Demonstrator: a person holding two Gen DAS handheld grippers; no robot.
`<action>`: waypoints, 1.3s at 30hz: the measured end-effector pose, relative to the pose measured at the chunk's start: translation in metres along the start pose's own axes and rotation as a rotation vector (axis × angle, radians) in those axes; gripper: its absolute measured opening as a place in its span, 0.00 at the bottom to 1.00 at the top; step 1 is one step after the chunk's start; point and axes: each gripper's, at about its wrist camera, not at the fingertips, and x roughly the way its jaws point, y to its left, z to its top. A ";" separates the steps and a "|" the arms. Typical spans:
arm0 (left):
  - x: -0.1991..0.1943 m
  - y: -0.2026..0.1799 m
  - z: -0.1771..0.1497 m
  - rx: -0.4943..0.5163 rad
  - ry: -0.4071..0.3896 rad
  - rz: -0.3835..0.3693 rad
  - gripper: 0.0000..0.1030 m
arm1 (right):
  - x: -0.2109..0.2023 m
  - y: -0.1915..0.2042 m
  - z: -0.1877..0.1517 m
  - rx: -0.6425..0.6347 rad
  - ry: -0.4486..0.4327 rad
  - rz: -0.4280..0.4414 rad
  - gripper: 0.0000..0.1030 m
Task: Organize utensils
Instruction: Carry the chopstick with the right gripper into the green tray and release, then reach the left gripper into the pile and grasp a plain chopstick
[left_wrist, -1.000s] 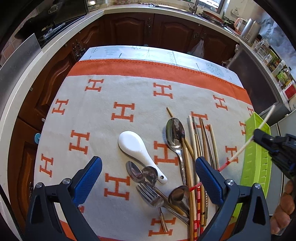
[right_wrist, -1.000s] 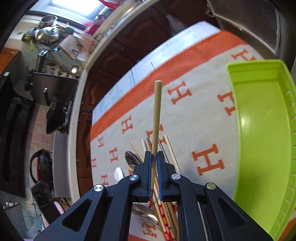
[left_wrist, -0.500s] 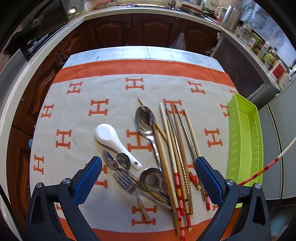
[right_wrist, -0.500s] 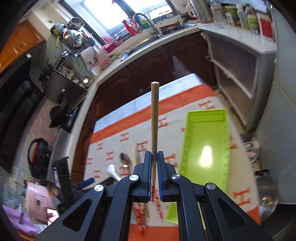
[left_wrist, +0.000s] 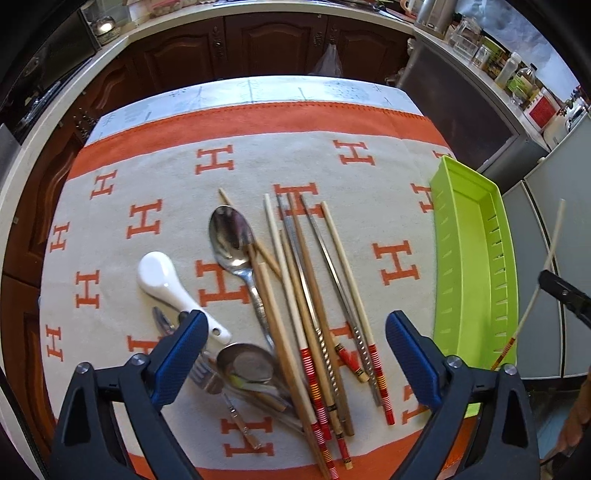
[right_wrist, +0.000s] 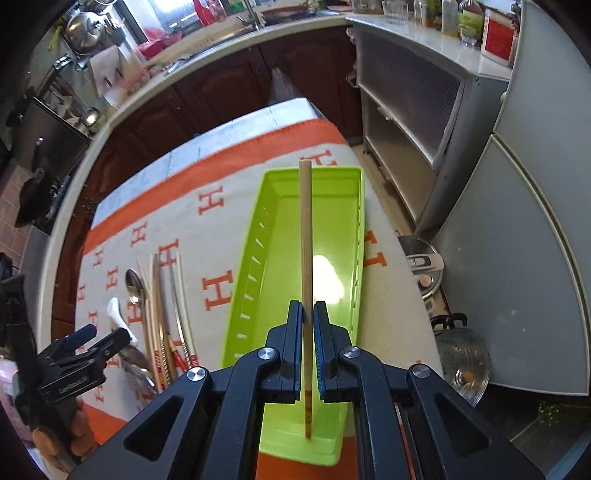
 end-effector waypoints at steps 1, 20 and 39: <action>0.005 -0.003 0.004 -0.002 0.013 -0.010 0.89 | 0.007 0.001 0.002 0.002 0.005 0.002 0.07; 0.076 -0.002 0.027 -0.190 0.222 -0.181 0.34 | 0.059 0.019 -0.018 0.075 0.050 0.034 0.39; 0.073 -0.032 0.031 -0.152 0.240 -0.181 0.24 | 0.069 0.021 -0.030 0.080 0.081 0.071 0.39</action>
